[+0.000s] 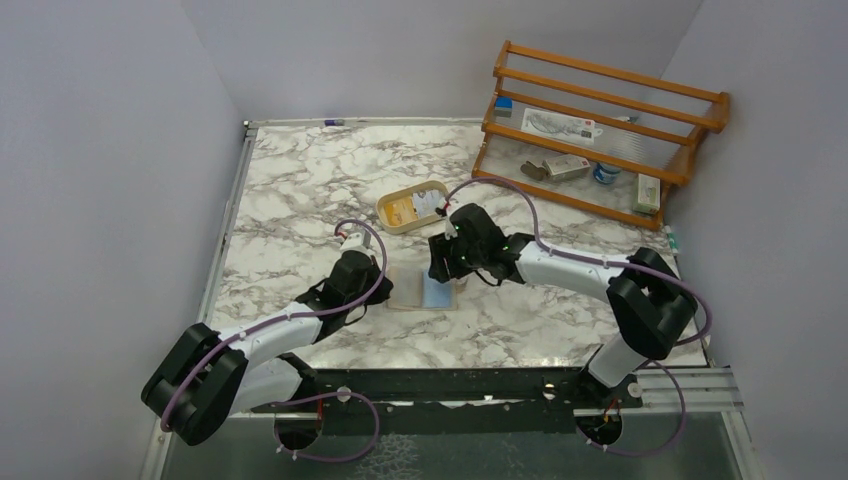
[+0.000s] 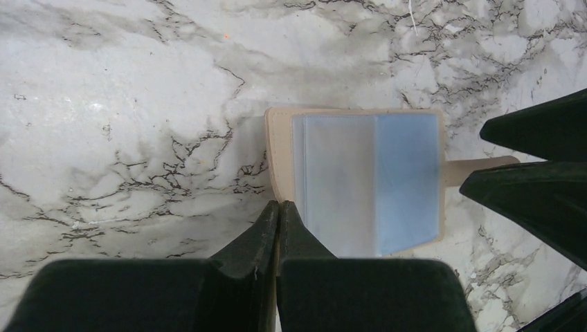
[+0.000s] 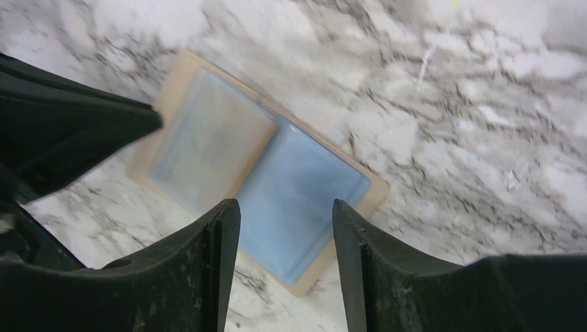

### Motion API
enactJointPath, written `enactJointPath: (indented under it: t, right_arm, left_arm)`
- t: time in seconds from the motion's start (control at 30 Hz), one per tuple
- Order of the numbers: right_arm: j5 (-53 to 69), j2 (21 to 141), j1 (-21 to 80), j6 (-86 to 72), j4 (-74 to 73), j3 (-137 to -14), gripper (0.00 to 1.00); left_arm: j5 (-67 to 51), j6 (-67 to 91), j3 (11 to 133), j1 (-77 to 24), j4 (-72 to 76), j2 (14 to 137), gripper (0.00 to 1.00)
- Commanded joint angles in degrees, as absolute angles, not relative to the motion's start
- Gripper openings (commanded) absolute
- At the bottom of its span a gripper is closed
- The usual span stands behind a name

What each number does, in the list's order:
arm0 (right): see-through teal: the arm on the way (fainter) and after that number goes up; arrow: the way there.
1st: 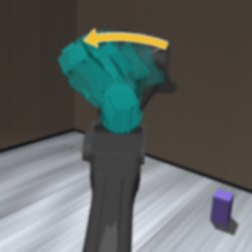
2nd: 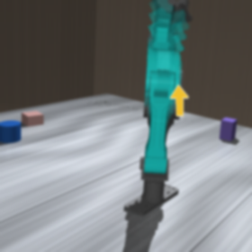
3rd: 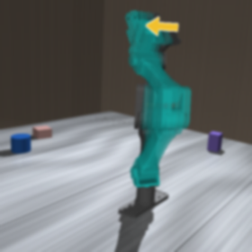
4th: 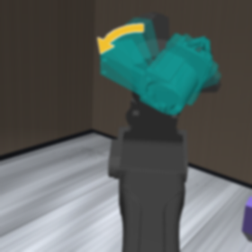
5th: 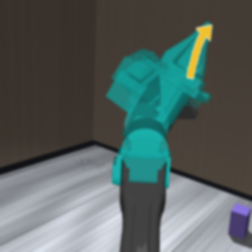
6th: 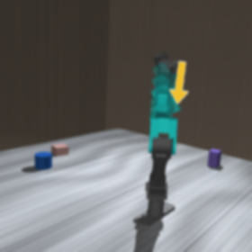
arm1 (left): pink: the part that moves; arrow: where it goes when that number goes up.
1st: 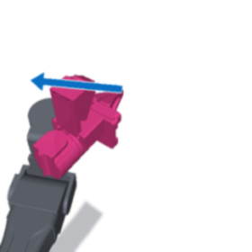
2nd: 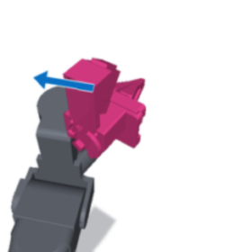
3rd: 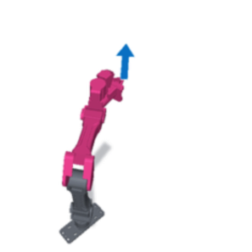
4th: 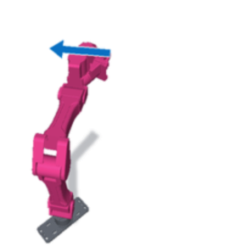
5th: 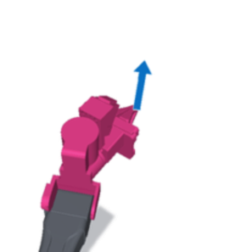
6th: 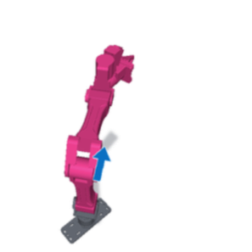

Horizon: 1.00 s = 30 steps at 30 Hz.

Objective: Take the credit cards out of the card holder

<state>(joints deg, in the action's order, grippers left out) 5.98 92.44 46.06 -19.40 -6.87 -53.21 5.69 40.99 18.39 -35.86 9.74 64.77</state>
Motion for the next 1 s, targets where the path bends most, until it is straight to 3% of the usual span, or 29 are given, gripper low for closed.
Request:
enactJointPath:
  t: [0.0,0.27,0.97]
  right_arm:
    - [0.26,94.06,49.31,-17.59,-9.53,-60.44,0.57]
    - [-2.21,104.09,54.26,-16.61,-11.25,-70.07,0.57]
    - [-10.20,113.70,57.91,-14.83,-14.58,-78.50,0.58]
  left_arm:
    - [6.99,40.87,18.11,-35.86,11.45,64.63,0.00]
    - [7.26,40.79,18.11,-35.86,10.70,64.18,0.00]
    - [7.32,41.04,17.86,-35.68,10.23,64.20,0.00]
